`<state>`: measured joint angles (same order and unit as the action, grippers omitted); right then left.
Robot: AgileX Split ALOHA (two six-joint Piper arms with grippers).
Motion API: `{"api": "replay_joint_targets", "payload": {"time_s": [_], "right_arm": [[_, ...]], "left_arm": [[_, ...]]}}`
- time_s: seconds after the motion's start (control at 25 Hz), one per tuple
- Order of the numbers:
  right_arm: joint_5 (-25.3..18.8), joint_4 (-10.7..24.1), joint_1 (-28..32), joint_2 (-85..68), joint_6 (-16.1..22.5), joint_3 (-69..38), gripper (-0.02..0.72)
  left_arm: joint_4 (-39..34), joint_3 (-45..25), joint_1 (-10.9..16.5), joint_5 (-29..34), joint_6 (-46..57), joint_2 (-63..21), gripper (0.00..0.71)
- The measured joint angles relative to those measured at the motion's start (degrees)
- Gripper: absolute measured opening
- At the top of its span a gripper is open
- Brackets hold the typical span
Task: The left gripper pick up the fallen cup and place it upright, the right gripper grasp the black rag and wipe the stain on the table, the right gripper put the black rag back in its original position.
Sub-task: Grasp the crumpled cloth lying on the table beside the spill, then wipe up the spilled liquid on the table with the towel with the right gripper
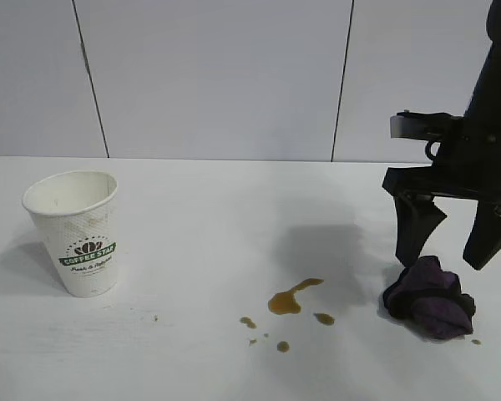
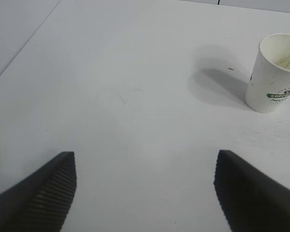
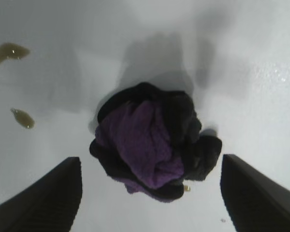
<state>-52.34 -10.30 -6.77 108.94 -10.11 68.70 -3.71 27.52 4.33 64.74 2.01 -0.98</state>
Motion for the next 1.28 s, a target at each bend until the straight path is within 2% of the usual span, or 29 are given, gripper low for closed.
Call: {"api": "replay_joint_targets", "payload": {"time_s": [0.48, 0.56, 0.72, 0.76, 1.0, 1.12, 1.28], "right_arm": [[11.88, -1.12, 0.0, 0.0, -0.22, -9.75, 0.531], [14.16, -1.31, 0.0, 0.0, -0.22, -11.5, 0.456], [15.1, -2.75, 0.0, -0.55, -0.22, -12.21, 0.143], [15.28, -2.93, 0.0, -1.22, -0.22, -12.28, 0.102], [15.6, -3.22, 0.0, -8.44, -0.22, -12.33, 0.098], [13.87, -5.68, -0.7, -11.01, -0.65, -12.33, 0.098], [12.17, -7.82, -7.15, -12.05, -1.75, -12.27, 0.098]], "left_arm": [[0.0, 0.0, 0.0, -0.04, 0.0, 0.0, 0.568], [0.0, 0.0, 0.0, -0.04, 0.0, 0.0, 0.568], [0.0, 0.0, 0.0, -0.04, 0.0, 0.0, 0.568], [0.0, 0.0, 0.0, -0.04, 0.0, 0.0, 0.568], [0.0, 0.0, 0.0, -0.04, 0.0, 0.0, 0.568], [0.0, 0.0, 0.0, -0.04, 0.0, 0.0, 0.568], [0.0, 0.0, 0.0, -0.04, 0.0, 0.0, 0.568]]}}
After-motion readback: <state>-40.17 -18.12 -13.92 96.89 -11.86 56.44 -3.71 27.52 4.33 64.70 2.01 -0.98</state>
